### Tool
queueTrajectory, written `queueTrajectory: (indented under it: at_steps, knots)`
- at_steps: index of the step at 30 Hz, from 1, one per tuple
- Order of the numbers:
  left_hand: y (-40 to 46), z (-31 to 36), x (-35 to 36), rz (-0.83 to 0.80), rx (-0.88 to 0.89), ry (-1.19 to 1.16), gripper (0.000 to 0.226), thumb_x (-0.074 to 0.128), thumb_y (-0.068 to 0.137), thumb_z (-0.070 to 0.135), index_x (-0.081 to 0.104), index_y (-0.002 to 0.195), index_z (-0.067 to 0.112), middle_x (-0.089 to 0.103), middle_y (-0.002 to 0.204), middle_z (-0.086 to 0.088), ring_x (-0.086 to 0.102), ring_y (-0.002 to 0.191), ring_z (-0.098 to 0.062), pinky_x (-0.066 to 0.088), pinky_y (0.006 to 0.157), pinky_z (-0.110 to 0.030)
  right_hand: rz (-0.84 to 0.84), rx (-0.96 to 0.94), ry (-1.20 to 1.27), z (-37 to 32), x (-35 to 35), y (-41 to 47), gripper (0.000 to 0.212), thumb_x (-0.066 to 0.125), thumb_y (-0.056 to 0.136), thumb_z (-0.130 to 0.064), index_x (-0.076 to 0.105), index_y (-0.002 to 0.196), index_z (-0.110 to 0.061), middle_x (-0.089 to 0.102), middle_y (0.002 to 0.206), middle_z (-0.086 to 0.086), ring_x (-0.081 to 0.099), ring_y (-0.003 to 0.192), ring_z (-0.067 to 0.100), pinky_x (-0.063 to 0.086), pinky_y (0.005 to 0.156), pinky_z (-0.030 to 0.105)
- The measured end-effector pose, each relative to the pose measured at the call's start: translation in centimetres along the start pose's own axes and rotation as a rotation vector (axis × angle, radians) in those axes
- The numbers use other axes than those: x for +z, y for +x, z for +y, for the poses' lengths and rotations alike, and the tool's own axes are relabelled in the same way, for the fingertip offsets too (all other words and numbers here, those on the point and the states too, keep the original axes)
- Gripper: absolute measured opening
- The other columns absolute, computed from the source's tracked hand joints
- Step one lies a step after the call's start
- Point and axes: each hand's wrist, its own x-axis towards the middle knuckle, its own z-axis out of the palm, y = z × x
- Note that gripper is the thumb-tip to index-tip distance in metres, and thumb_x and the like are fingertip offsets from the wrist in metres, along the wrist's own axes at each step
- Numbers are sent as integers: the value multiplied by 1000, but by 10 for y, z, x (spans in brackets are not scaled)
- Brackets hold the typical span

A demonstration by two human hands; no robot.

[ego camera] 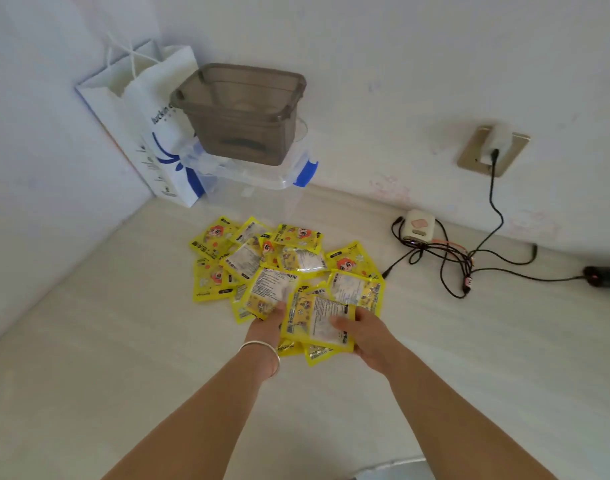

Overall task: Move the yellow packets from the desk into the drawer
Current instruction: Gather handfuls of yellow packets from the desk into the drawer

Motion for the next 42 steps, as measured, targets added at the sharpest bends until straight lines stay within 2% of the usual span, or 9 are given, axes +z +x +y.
queueTrajectory:
  at_steps: [5, 10, 16, 20, 24, 28, 32, 35, 42]
  knots:
    - [-32, -5, 56, -330, 58, 96, 34, 62, 86, 42, 66, 100, 12, 73, 79, -7, 70, 72, -25, 58, 73, -40, 78, -32, 162, 21, -60, -52, 32, 66, 82, -4, 62, 113, -13, 70, 112, 11, 67, 102, 30, 52, 94, 47]
    - [-77, -33, 130, -557, 59, 210, 28, 64, 86, 36, 68, 101, 12, 71, 99, -13, 67, 99, -34, 50, 94, -55, 317, -78, 327, 60, -127, -114, 15, 66, 83, -3, 67, 97, -9, 73, 96, 10, 68, 88, 26, 50, 94, 45]
    - [-158, -89, 223, -806, 59, 411, 11, 57, 92, 23, 61, 99, 15, 65, 80, -3, 65, 64, -18, 55, 59, -29, 575, -188, 698, 127, -220, -200, 26, 61, 86, -2, 62, 112, 0, 73, 99, 15, 71, 80, 25, 58, 77, 37]
    - [-212, -142, 278, -921, 19, 520, 12, 62, 88, 18, 66, 96, 10, 71, 71, -6, 67, 69, -24, 53, 86, -49, 650, -235, 869, 169, -270, -254, 22, 56, 89, -1, 63, 111, 0, 75, 88, 10, 73, 73, 20, 60, 64, 31]
    - [-270, -209, 332, -963, 36, 699, 20, 62, 86, 9, 66, 106, 3, 68, 87, -13, 65, 86, -30, 49, 96, -52, 724, -226, 1037, 216, -324, -307, 32, 58, 89, -6, 61, 119, 5, 66, 116, 19, 64, 105, 34, 42, 105, 48]
    - [-311, -274, 373, -940, 104, 885, 44, 72, 74, 19, 62, 113, 1, 67, 109, -12, 62, 97, -26, 50, 90, -35, 795, -230, 1205, 268, -361, -343, 21, 54, 91, -5, 65, 109, 0, 72, 99, 13, 69, 96, 29, 57, 83, 37]
    - [-334, -324, 399, -907, 116, 1085, 47, 67, 82, 16, 51, 123, -1, 58, 121, -15, 53, 98, -27, 39, 80, -29, 857, -145, 1324, 318, -384, -357, 15, 58, 89, -12, 64, 102, -7, 55, 130, 11, 48, 129, 30, 36, 110, 47]
    - [-338, -352, 416, -885, 119, 1142, 50, 69, 82, 15, 51, 125, -2, 58, 125, -18, 56, 108, -30, 42, 86, -33, 907, -90, 1389, 343, -398, -357, 8, 58, 91, -13, 63, 96, -9, 50, 131, 10, 47, 129, 30, 39, 107, 47]
    - [-341, -393, 456, -845, 113, 1302, 69, 71, 82, 23, 37, 136, -4, 48, 140, -20, 48, 127, -35, 41, 100, -42, 1036, 24, 1498, 375, -430, -341, 45, 67, 85, -20, 53, 125, -6, 44, 141, 9, 44, 129, 29, 40, 106, 46]
